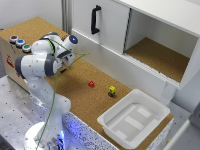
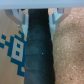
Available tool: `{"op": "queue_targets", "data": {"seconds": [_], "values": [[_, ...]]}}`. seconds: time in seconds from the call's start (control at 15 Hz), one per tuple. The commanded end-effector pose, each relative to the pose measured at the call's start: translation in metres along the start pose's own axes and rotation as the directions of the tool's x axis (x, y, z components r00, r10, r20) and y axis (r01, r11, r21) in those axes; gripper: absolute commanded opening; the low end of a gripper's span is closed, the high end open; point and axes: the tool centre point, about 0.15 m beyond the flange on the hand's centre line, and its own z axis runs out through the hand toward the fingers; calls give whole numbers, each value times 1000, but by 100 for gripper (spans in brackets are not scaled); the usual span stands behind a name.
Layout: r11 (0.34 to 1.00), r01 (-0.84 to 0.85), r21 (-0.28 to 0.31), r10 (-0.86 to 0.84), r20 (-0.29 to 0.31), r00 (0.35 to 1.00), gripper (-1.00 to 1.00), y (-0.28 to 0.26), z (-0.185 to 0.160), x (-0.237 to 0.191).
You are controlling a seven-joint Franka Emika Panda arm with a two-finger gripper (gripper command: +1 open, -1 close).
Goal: Grasp the drawer handle and open it
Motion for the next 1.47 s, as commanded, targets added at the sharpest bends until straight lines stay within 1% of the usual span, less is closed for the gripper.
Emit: {"op": "queue_targets", "data": {"seconds": [0.0, 0.27, 0.73, 1.07, 1.4], "values": [[998, -21, 58, 20, 13, 1000, -100, 57, -10, 14], [998, -47, 53, 47, -4, 999, -100, 75, -23, 19], [994, -101, 37, 103, -59, 993, -100, 105, -53, 25], [992, -124, 36, 126, -62, 990, -100, 121, -62, 28], [989, -147, 28, 149, -90, 985, -100, 133, -74, 33]]}}
